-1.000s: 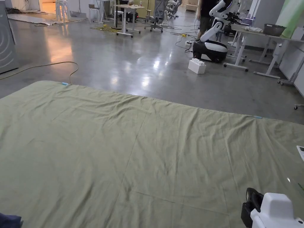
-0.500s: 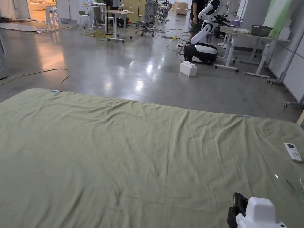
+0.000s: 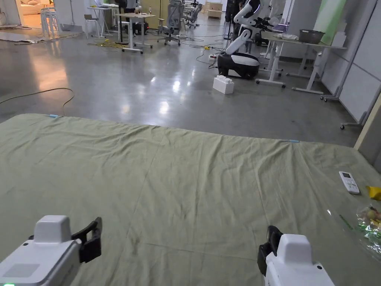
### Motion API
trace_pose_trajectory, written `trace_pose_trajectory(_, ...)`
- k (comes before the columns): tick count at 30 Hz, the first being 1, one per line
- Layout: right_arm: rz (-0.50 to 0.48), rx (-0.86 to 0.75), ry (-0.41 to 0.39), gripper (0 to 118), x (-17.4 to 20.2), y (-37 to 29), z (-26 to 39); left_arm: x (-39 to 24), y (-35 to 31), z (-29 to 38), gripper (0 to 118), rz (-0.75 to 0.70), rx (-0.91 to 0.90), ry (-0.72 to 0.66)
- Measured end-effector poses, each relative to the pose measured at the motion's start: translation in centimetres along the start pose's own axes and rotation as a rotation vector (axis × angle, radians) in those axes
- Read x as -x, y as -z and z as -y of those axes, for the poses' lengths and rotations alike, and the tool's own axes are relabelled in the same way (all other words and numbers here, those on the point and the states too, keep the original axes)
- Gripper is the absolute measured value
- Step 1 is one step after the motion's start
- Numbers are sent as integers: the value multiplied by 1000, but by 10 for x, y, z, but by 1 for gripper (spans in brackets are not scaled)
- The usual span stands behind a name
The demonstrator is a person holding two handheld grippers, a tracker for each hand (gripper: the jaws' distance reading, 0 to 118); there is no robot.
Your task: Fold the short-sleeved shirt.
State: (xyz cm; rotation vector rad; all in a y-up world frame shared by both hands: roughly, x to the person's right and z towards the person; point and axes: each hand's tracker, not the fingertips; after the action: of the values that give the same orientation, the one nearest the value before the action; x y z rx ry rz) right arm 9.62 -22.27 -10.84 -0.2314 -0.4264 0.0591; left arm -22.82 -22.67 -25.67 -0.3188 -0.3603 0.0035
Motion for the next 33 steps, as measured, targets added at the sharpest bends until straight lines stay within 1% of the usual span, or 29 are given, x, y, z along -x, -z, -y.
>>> trace_pose_trajectory(2,5,-9,-4,0,1,-1,0,-21,-3,-3,33,17,-40,15)
trace_pose_trajectory(3,5,-12,-1,0,1,-1,0,-26,-2,-3,26,17,-47,42)
trace_pose_trajectory(4,6,-14,3,0,1,-1,0,-29,-2,-3,24,8,-51,68)
trace_pose_trajectory(5,8,-15,9,0,1,-2,0,-39,-5,-2,19,4,-65,94)
trace_pose_trajectory(6,9,-22,13,0,1,-2,0,-40,-6,-1,11,9,-74,96)
trace_pose_trajectory(8,14,-29,14,0,1,-3,0,-40,-5,0,10,16,-70,89)
trace_pose_trajectory(9,15,-33,18,0,1,-4,0,-41,-4,1,6,18,-71,87)
trace_pose_trajectory(11,17,-38,26,0,1,-4,0,-51,-5,4,6,-3,-60,99)
trace_pose_trajectory(16,24,-55,29,0,3,-4,-1,-60,-8,7,4,-22,-103,113)
trace_pose_trajectory(21,22,-58,39,0,6,-3,0,-63,-7,-2,1,-45,-119,79)
trace_pose_trajectory(33,13,-56,33,1,8,-6,1,-67,-11,-4,2,-9,-127,91)
